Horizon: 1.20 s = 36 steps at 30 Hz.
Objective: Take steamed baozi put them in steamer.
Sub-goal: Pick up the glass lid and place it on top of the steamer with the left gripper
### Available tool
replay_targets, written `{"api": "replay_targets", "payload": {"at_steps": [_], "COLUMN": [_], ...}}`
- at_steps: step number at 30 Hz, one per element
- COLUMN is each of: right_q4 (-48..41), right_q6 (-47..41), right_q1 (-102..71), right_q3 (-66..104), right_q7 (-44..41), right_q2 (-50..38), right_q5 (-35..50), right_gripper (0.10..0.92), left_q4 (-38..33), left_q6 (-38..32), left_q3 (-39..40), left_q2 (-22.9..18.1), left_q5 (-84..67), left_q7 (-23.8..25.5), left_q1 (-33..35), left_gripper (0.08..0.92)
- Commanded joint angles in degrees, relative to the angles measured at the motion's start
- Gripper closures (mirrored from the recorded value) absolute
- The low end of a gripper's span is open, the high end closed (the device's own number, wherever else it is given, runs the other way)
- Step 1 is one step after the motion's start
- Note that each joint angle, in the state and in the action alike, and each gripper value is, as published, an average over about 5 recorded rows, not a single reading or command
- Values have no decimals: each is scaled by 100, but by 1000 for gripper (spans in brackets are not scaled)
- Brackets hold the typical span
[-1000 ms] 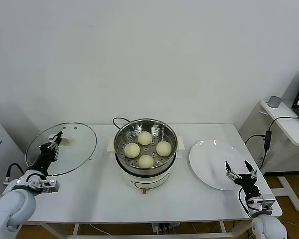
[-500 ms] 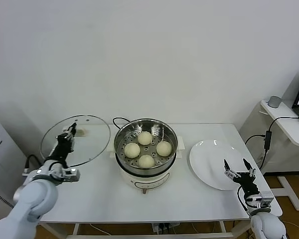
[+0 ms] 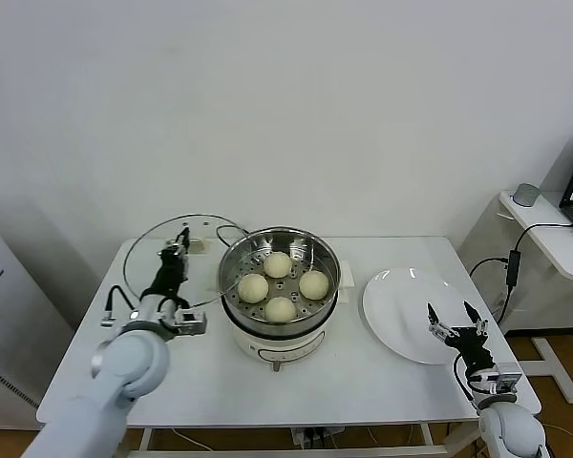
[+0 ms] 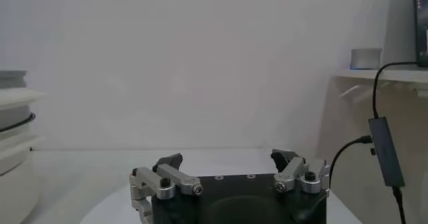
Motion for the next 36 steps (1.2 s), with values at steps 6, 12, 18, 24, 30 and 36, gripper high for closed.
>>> {"api": "replay_targets", "payload": {"at_steps": [6,12,18,24,30,36], "right_q4": [-76,-100,-117,-134,-142,-152], "right_q6": [-13,-14,-9,1,0,-3], "right_q1": [75,88,95,87,91,100], "right_q3": [-76,-97,-96,-93,-91,-83], "right_q7": [14,11,6,-5,-5,-2], "right_q2": [-5,-3,-4,0,7,13], "right_q5": [-39,-45,-45,-47,-50,-51], "right_gripper": [203,203,203,203,203,203], "left_q4": [103,157,232,396,517,584], "left_q6": [571,652,682,695,692,711], "left_q3": [966,1134,1247,1321,1388,1516], "left_q2": [-678,-817,-978,-1101,-1214,-1403], "left_q5": [641,767,902,966,1008,1173], "left_q7": [315,384,422,424,409,406], "left_q1": [-558,-681,-739,-817,-855,-870], "left_gripper": [889,889,889,889,889,889]}}
